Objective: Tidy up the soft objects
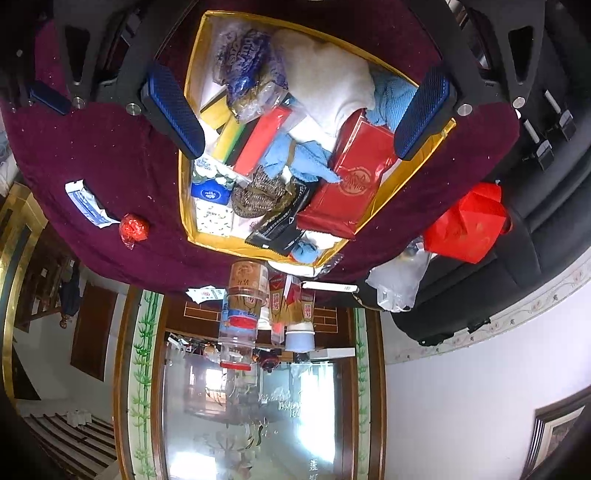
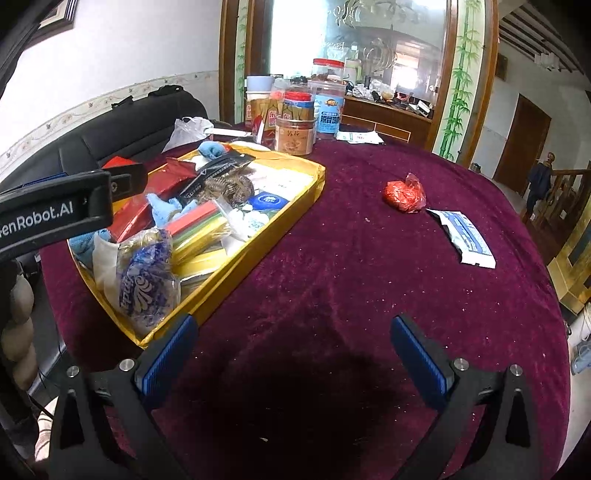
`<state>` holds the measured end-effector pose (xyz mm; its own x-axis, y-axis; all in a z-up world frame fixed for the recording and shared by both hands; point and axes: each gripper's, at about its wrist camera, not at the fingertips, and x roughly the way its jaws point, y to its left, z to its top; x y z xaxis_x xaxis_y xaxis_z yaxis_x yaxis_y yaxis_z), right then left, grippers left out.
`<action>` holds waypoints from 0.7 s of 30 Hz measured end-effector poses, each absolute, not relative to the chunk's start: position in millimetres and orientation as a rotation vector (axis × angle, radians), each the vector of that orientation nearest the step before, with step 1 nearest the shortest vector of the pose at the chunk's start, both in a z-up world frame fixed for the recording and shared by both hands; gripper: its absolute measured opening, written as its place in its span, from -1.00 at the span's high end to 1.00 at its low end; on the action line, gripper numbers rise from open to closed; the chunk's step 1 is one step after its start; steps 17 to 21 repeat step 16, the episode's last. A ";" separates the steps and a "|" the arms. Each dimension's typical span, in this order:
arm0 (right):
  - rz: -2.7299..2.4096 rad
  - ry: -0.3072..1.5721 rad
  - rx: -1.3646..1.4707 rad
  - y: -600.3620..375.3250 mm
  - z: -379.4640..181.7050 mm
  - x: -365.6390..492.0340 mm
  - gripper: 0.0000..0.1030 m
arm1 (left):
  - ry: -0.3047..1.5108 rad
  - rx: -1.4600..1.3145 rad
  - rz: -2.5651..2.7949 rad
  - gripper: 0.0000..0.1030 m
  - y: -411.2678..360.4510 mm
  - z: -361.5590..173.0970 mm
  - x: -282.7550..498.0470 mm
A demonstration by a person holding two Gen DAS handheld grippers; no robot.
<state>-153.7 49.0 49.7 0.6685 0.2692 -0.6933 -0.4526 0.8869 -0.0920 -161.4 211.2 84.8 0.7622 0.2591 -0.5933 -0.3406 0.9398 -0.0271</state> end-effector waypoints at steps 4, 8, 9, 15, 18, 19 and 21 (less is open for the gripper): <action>0.423 0.737 -0.284 57.4 47.7 -155.2 -1.00 | 0.635 -0.151 0.329 -1.00 217.7 81.1 -159.8; 0.436 0.739 -0.308 65.2 45.8 -157.1 -1.00 | 0.643 -0.163 0.334 -1.00 222.8 78.5 -159.6; 0.437 0.739 -0.318 67.6 45.4 -157.7 -1.00 | 0.645 -0.168 0.332 -1.00 224.2 77.8 -159.3; 0.441 0.729 -0.361 77.3 45.8 -160.7 -1.00 | 0.652 -0.164 0.333 -1.00 226.4 75.1 -160.9; 0.443 0.728 -0.365 78.0 45.9 -161.1 -1.00 | 0.657 -0.169 0.326 -1.00 227.3 75.2 -160.4; 0.443 0.728 -0.365 78.0 45.9 -161.1 -1.00 | 0.657 -0.169 0.326 -1.00 227.3 75.2 -160.4; 0.443 0.728 -0.365 78.0 45.9 -161.1 -1.00 | 0.657 -0.169 0.326 -1.00 227.3 75.2 -160.4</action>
